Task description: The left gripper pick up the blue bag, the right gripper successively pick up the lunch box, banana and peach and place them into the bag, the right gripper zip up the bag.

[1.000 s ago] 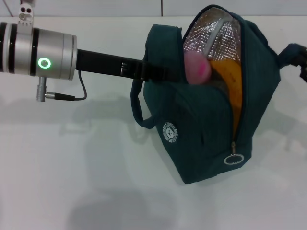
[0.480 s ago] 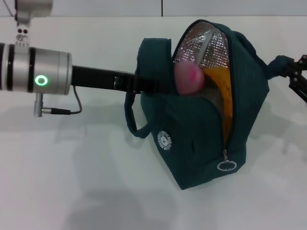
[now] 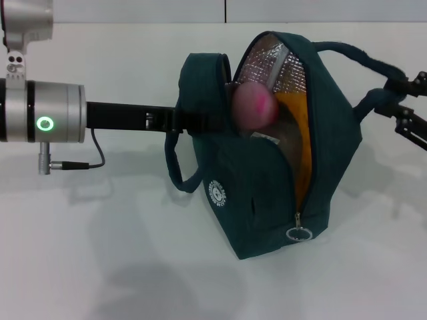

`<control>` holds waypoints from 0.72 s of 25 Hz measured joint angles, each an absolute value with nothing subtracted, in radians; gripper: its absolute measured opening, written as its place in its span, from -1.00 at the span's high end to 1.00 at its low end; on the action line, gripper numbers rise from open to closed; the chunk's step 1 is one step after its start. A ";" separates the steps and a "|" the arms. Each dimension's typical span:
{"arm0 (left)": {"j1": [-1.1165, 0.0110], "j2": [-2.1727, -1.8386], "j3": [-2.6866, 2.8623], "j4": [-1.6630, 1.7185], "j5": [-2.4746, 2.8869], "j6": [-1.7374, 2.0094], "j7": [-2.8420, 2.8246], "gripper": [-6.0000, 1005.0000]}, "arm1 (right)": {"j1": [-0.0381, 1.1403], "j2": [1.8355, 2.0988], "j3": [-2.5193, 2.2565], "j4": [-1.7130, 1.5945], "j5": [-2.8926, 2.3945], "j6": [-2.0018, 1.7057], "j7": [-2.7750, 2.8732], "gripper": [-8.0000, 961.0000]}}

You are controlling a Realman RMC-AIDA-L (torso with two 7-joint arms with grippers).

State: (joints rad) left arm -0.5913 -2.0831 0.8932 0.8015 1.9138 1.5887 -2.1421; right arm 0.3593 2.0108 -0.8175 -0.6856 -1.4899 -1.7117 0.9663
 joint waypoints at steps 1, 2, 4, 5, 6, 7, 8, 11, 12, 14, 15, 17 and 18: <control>-0.591 -2.083 0.893 0.801 1.914 1.589 -2.142 0.87 | 0.358 2.011 -0.817 -0.686 -1.490 -1.714 0.966 0.47; -0.591 -2.083 0.893 0.801 1.914 1.589 -2.142 0.87 | 0.357 2.011 -0.815 -0.686 -1.490 -1.718 0.966 0.38; -0.589 -2.083 0.893 0.801 1.914 1.589 -2.142 0.87 | 0.354 2.010 -0.808 -0.686 -1.489 -1.730 0.966 0.22; -0.588 -2.083 0.893 0.801 1.914 1.589 -2.142 0.87 | 0.353 2.009 -0.806 -0.686 -1.489 -1.733 0.966 0.14; -0.588 -2.084 0.893 0.800 1.914 1.589 -2.142 0.87 | 0.350 2.008 -0.805 -0.686 -1.488 -1.737 0.966 0.10; -0.588 -2.084 0.893 0.800 1.914 1.589 -2.142 0.87 | 0.346 2.007 -0.804 -0.687 -1.488 -1.739 0.966 0.05; -0.588 -2.084 0.893 0.800 1.914 1.589 -2.141 0.87 | 0.340 2.006 -0.804 -0.689 -1.488 -1.739 0.966 0.01; -0.587 -2.085 0.893 0.799 1.914 1.589 -2.141 0.86 | 0.324 2.003 -0.804 -0.695 -1.490 -1.738 0.966 -0.11; -0.587 -2.085 0.893 0.799 1.914 1.589 -2.141 0.86 | 0.319 2.001 -0.804 -0.696 -1.492 -1.738 0.966 -0.16; -0.587 -2.085 0.893 0.799 1.914 1.589 -2.141 0.86 | 0.305 1.996 -0.804 -0.697 -1.496 -1.740 0.966 -0.24; -0.587 -2.085 0.893 0.799 1.914 1.589 -2.141 0.86 | 0.297 1.994 -0.806 -0.698 -1.497 -1.747 0.966 -0.28; -0.584 -2.085 0.893 0.799 1.914 1.589 -2.141 0.86 | 0.287 1.989 -0.811 -0.697 -1.497 -1.779 0.966 -0.35; -0.584 -2.085 0.893 0.799 1.914 1.589 -2.141 0.86 | 0.284 1.987 -0.813 -0.697 -1.498 -1.796 0.966 -0.38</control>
